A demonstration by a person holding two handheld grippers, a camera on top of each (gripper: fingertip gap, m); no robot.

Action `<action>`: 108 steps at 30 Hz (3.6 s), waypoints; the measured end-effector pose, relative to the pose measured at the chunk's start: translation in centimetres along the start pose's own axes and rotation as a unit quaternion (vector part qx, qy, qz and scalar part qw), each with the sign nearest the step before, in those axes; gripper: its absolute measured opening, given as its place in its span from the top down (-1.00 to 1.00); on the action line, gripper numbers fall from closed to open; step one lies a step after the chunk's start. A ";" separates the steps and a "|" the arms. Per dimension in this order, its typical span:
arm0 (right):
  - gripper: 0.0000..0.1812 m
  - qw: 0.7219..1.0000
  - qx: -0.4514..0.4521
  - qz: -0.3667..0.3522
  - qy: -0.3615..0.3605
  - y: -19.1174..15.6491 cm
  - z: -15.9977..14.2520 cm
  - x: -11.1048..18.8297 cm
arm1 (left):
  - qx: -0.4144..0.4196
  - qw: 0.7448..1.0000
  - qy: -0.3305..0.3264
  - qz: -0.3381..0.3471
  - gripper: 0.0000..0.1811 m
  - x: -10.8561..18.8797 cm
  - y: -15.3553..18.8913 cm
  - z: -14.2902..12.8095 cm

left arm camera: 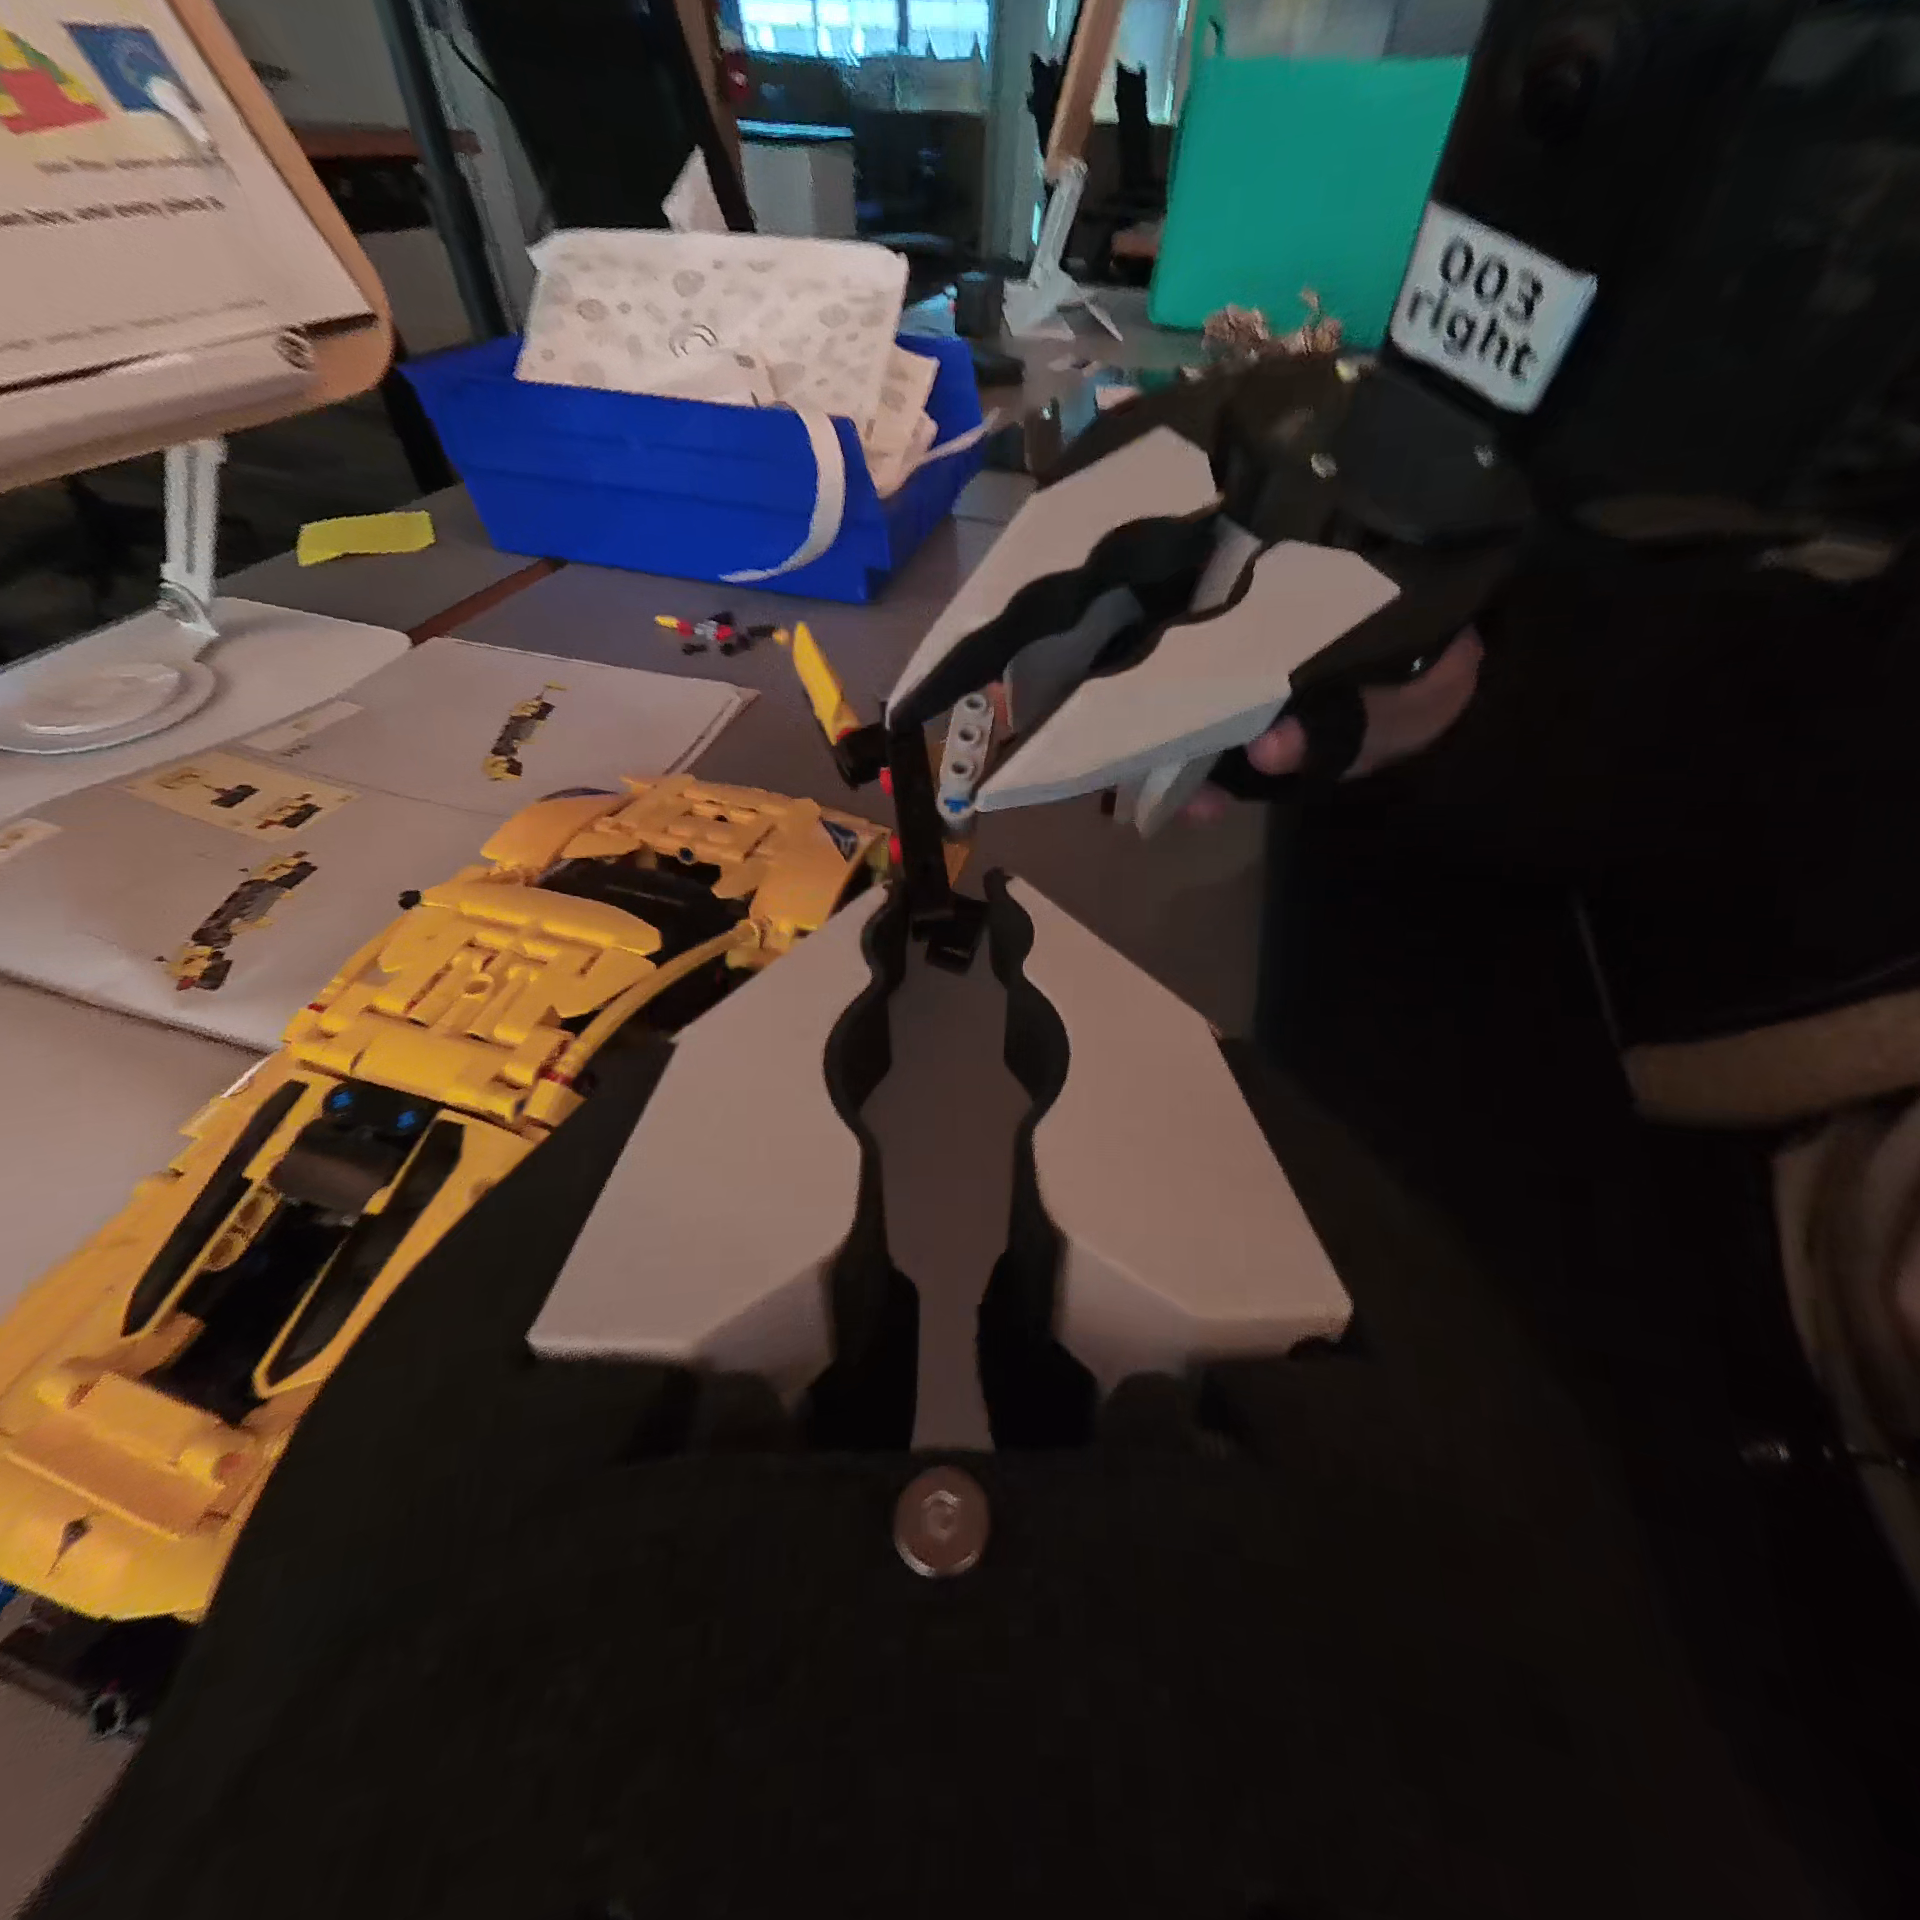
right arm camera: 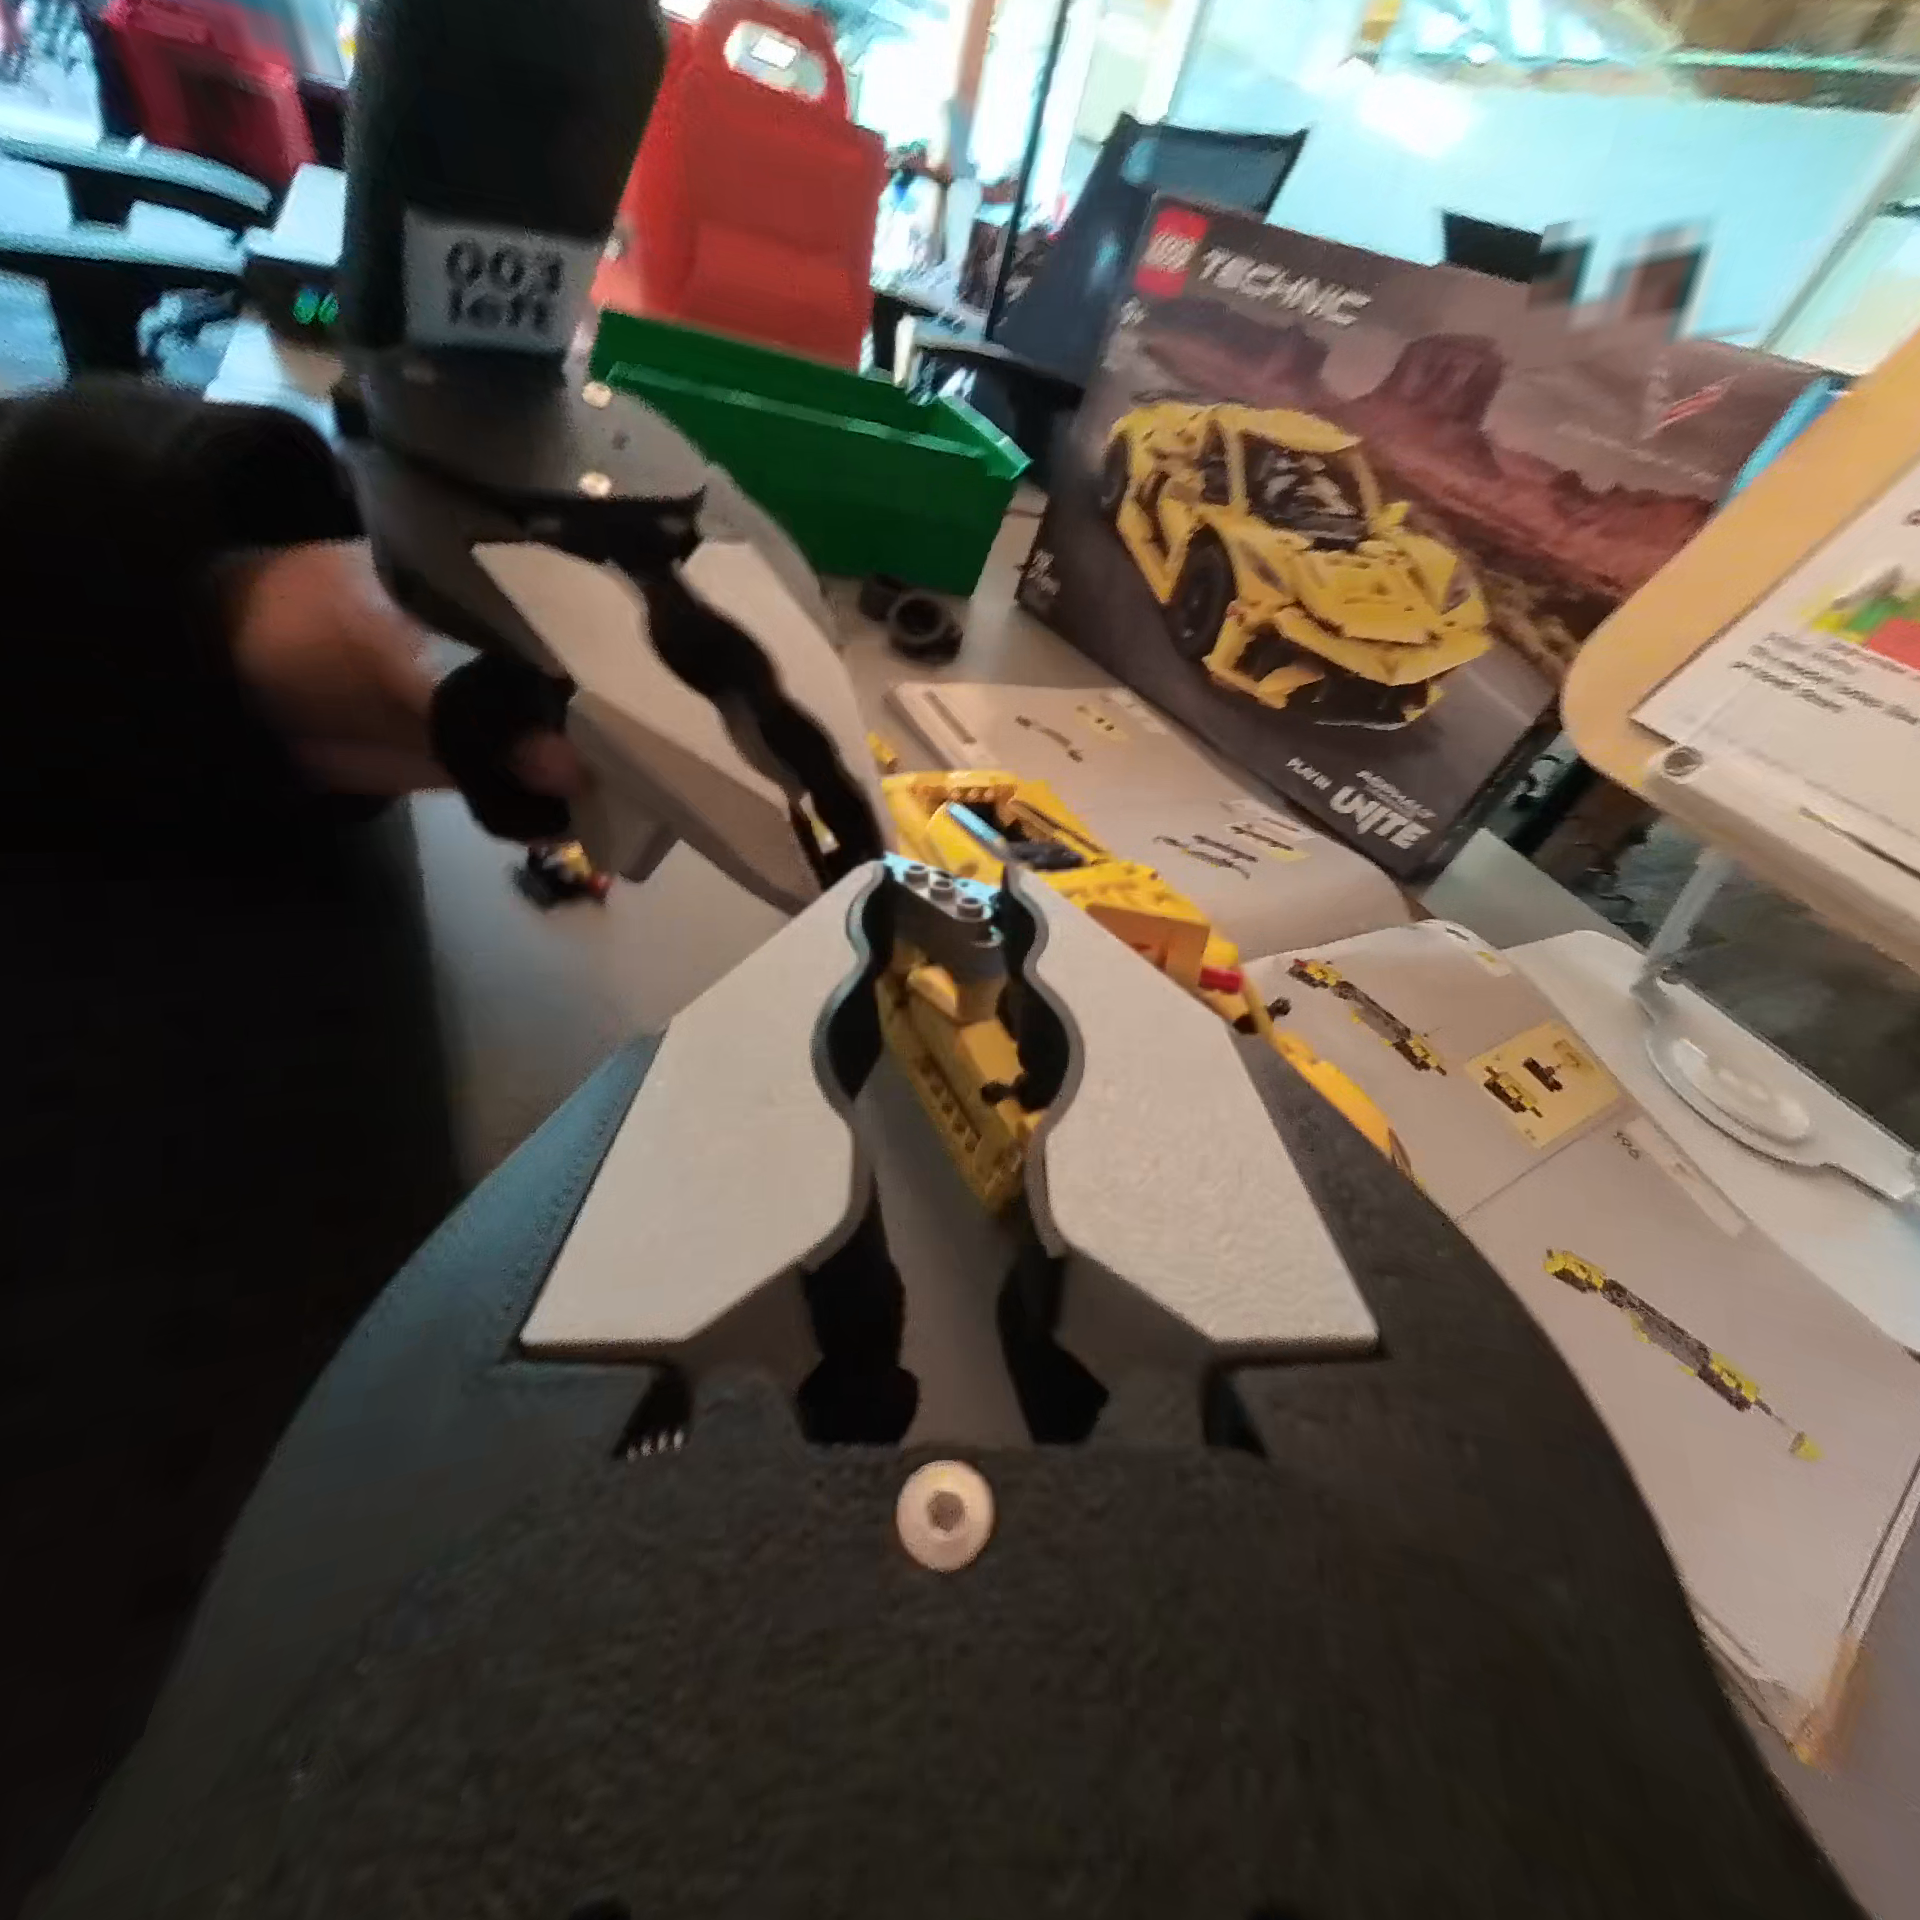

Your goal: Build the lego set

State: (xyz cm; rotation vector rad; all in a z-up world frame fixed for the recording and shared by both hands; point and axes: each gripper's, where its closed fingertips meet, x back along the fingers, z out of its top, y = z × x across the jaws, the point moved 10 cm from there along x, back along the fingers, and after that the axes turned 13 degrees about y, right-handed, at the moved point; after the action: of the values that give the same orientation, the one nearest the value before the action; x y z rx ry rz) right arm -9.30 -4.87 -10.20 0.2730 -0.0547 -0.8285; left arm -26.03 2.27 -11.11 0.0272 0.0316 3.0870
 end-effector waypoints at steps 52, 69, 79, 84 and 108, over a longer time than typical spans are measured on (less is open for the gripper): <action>0.92 0.935 0.011 0.213 -0.283 -4.0 -4.5 -0.2 | 0.027 0.970 -0.223 -0.092 0.90 -1.0 1.6 -5.5; 0.92 0.935 -0.001 0.218 -0.281 -3.4 -4.5 -0.2 | 0.072 0.966 -0.240 -0.061 0.92 -2.0 1.2 -5.3; 0.86 0.904 0.124 0.165 -0.374 -5.4 -3.3 -1.0 | 0.039 0.967 -0.245 -0.053 0.93 -2.0 1.9 -5.0; 0.92 0.885 0.162 0.185 -0.395 -5.9 -3.4 -1.4 | 0.016 0.968 -0.247 -0.047 0.93 -2.1 2.1 -4.7; 0.65 0.952 -0.048 0.149 -0.265 0.4 -2.5 2.0 | -0.084 0.974 -0.206 -0.043 0.93 -1.8 2.5 -3.9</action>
State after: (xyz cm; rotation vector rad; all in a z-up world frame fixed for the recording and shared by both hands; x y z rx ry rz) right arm -7.32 -5.53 -12.58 -0.0571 -0.5450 -0.5811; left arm -24.45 -0.42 -14.99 0.6365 -0.2389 2.9193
